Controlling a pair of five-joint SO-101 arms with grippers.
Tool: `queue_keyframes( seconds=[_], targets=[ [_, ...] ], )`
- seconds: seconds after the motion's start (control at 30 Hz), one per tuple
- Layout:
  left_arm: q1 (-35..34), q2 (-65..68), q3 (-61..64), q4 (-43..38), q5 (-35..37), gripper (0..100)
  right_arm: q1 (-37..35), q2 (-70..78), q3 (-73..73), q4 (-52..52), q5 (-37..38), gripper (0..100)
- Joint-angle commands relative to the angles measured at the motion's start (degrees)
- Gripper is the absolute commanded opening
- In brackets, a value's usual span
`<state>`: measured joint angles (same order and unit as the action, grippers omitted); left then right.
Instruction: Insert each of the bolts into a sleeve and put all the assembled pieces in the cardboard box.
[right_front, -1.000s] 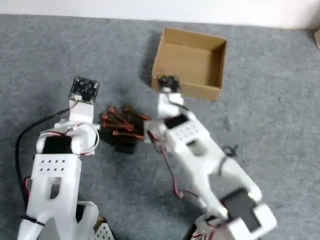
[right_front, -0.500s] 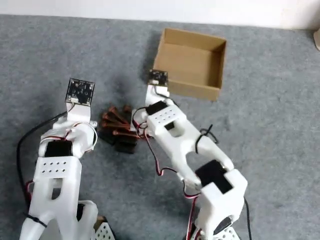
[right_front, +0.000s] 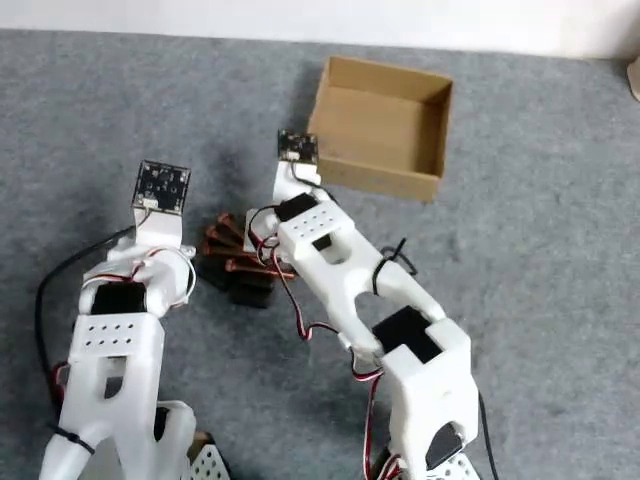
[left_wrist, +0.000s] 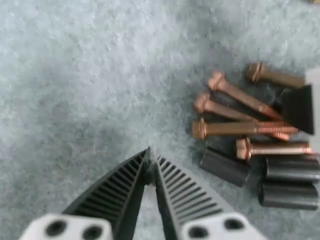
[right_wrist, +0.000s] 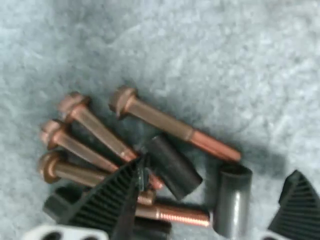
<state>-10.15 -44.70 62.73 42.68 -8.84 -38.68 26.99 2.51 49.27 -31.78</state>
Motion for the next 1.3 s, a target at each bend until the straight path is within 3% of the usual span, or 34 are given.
queue_keyframes(
  seconds=[0.0, 0.17, 0.87, 1.1, 1.27],
  targets=[
    [0.0, -0.2, -0.2, -1.3, -0.1, 1, 0.5, 1.2, 0.0, 1.9, -0.7, 38.2],
    [0.0, -0.2, -0.1, -1.3, -0.1, 1, 1.1, 1.2, 0.0, 4.7, -6.9, 38.2],
    [0.0, -0.2, 0.0, -1.3, -0.1, 1, 1.5, 4.7, -5.0, 9.2, -7.2, 37.5],
    [0.0, -0.2, 0.0, -1.3, -0.1, 1, 1.4, 6.9, -5.0, 9.0, -6.9, 14.8],
    [0.0, -0.2, 0.0, -1.3, -0.1, 1, 1.4, 6.8, -5.0, 9.0, -6.8, 8.3]
  ],
)
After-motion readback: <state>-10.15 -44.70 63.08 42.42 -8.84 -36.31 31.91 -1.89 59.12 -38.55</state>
